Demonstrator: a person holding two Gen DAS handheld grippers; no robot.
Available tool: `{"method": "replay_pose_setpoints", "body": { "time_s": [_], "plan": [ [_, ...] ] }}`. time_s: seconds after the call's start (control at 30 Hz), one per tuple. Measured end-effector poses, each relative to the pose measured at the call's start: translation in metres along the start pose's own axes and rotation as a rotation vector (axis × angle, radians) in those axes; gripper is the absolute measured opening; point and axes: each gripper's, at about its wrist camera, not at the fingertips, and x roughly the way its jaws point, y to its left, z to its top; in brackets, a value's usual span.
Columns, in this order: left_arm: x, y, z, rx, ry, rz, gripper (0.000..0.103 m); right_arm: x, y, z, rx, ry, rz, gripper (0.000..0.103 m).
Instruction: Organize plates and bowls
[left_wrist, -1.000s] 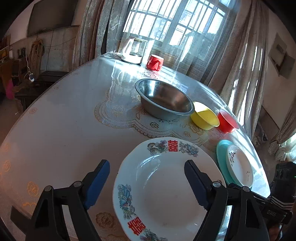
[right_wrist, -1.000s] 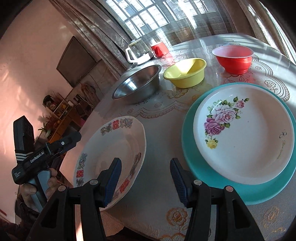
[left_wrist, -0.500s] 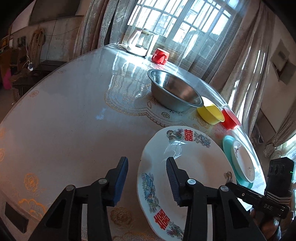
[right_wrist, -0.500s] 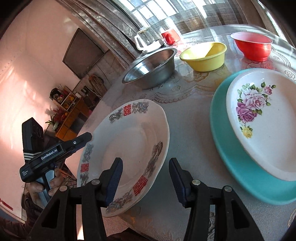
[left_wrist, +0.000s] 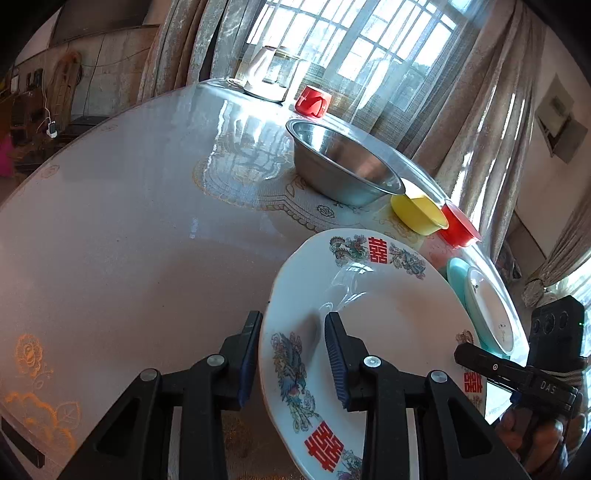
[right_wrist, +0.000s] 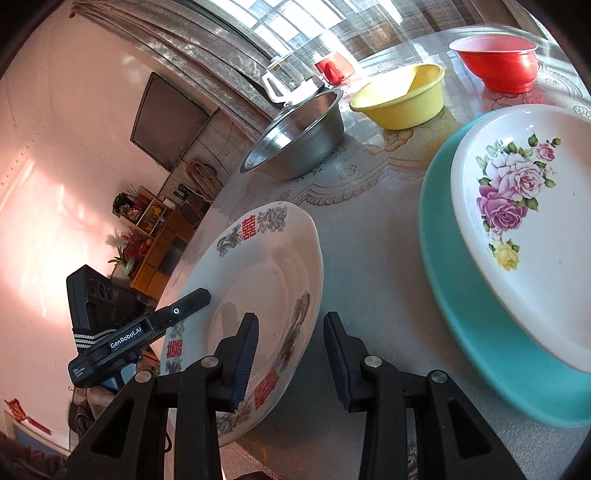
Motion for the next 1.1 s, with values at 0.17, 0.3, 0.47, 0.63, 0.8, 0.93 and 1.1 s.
{"method": "replay_pose_setpoints", "body": {
  "time_s": [0.17, 0.3, 0.47, 0.63, 0.8, 0.93, 1.1],
  "plan": [
    [0.000, 0.005, 0.002, -0.032, 0.002, -0.014, 0.033, -0.002, 0.004, -0.004, -0.028, -0.013, -0.016, 0.033],
    [0.000, 0.010, 0.003, -0.061, 0.014, -0.036, 0.032, -0.002, 0.004, -0.003, -0.024, -0.013, -0.035, 0.024],
    [0.000, 0.009, 0.004, -0.063, 0.023, -0.038, 0.030, 0.003, 0.007, -0.003, -0.040, -0.005, -0.041, 0.019],
    [-0.002, 0.000, 0.000, -0.024, 0.026, -0.002, 0.027, 0.008, 0.019, -0.003, -0.102, 0.009, -0.086, 0.015],
    [-0.007, -0.008, -0.003, 0.018, 0.012, 0.015, 0.027, 0.004, 0.019, -0.004, -0.122, 0.011, -0.097, 0.016],
    [-0.008, -0.016, -0.003, 0.038, 0.005, -0.005, 0.027, -0.004, 0.022, -0.004, -0.153, -0.004, -0.121, 0.018],
    [-0.009, -0.031, -0.003, 0.071, 0.001, -0.019, 0.027, -0.018, 0.023, -0.003, -0.179, -0.036, -0.140, 0.018]
  ]
}}
